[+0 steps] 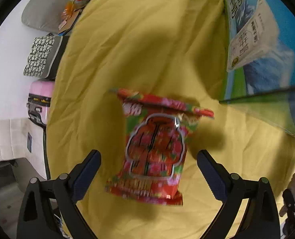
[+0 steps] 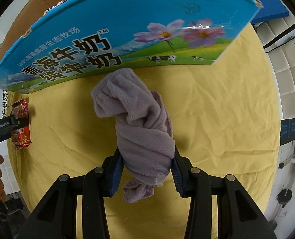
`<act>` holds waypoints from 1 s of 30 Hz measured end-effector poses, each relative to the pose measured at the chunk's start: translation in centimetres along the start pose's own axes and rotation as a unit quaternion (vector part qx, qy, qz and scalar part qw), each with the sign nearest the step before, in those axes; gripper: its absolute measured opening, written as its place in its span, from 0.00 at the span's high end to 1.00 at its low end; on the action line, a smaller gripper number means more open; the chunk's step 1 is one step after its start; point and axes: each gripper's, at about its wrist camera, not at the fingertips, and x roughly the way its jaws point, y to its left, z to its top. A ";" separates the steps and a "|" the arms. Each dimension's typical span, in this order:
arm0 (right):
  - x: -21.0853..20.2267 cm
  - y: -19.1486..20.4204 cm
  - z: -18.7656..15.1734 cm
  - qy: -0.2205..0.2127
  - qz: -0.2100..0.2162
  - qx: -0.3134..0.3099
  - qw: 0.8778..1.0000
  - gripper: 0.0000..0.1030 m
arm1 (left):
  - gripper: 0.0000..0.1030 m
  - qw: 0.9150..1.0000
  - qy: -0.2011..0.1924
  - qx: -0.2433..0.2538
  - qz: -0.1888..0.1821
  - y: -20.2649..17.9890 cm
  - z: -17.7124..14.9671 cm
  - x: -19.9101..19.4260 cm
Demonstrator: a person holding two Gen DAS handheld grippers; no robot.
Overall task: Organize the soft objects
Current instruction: 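Grasp the lavender cloth with the right gripper while the left grasps the red snack bag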
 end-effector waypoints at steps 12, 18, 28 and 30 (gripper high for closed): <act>-0.5 0.2 1.8 0.002 0.005 -0.005 1.000 0.56 | 0.56 0.999 -0.014 -0.005 -0.033 0.2 -0.6 -0.5; -2.3 -0.2 1.0 -0.002 0.015 -0.016 1.000 0.56 | 0.57 0.999 -0.026 0.013 -0.029 -1.2 -3.5 -2.1; -8.5 -0.8 -1.3 -0.026 0.035 -0.045 0.998 0.56 | 0.57 0.991 -0.084 0.061 -0.080 -5.1 -10.9 -9.9; -10.2 -1.1 -1.8 -0.032 0.039 -0.049 0.997 0.56 | 0.57 0.989 -0.098 0.068 -0.091 -5.9 -11.8 -11.9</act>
